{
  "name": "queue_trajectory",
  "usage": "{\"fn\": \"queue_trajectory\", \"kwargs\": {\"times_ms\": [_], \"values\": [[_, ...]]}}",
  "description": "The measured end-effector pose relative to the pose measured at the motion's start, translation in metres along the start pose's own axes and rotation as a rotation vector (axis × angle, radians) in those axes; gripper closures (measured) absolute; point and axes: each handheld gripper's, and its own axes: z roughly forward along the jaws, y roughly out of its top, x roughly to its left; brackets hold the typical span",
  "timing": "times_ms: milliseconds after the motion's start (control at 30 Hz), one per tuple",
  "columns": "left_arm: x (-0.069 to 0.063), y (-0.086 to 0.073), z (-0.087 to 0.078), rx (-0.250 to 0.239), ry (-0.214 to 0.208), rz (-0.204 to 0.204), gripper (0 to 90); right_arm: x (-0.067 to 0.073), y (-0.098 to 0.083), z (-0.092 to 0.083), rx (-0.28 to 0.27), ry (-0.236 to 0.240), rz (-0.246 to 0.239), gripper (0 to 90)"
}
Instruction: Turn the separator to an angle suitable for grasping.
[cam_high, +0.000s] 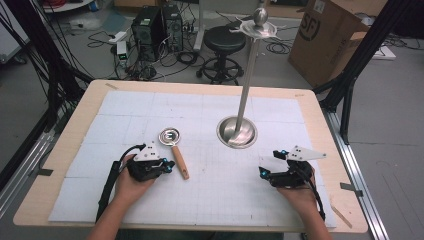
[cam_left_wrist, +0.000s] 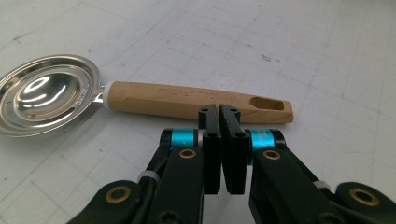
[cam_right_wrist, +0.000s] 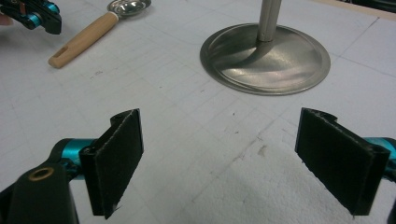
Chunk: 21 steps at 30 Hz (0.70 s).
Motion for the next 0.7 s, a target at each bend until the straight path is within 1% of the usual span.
{"fn": "queue_trajectory", "kwargs": {"times_ms": [200, 233, 267, 367, 400, 533, 633, 700], "values": [[-0.004, 0.004, 0.009, 0.021, -0.002, 0.013, 89.2, 0.002, 0.000, 0.003, 0.017, 0.001, -0.010, 14.5], [-0.006, 0.005, 0.013, 0.025, -0.004, 0.017, 89.2, 0.002, 0.000, 0.003, 0.017, 0.001, -0.011, 14.5], [-0.006, 0.005, 0.013, 0.025, -0.004, 0.017, 89.2, 0.002, 0.000, 0.003, 0.018, 0.002, -0.008, 14.5], [-0.010, 0.006, 0.018, 0.045, -0.004, 0.030, 89.2, 0.002, 0.000, 0.003, 0.016, 0.000, -0.009, 14.5], [-0.011, 0.007, 0.020, 0.047, 0.000, 0.033, 89.2, 0.001, 0.000, 0.002, 0.016, 0.001, -0.006, 14.5], [-0.014, 0.009, 0.026, 0.048, -0.007, 0.029, 89.2, 0.001, -0.001, 0.002, 0.015, 0.003, -0.005, 14.6], [-0.017, 0.012, 0.031, 0.052, -0.010, 0.039, 89.2, 0.002, 0.000, 0.003, 0.015, 0.002, -0.007, 14.6], [-0.018, 0.014, 0.035, 0.052, -0.008, 0.037, 89.2, 0.001, 0.000, 0.003, 0.014, 0.002, -0.009, 14.6]]}}
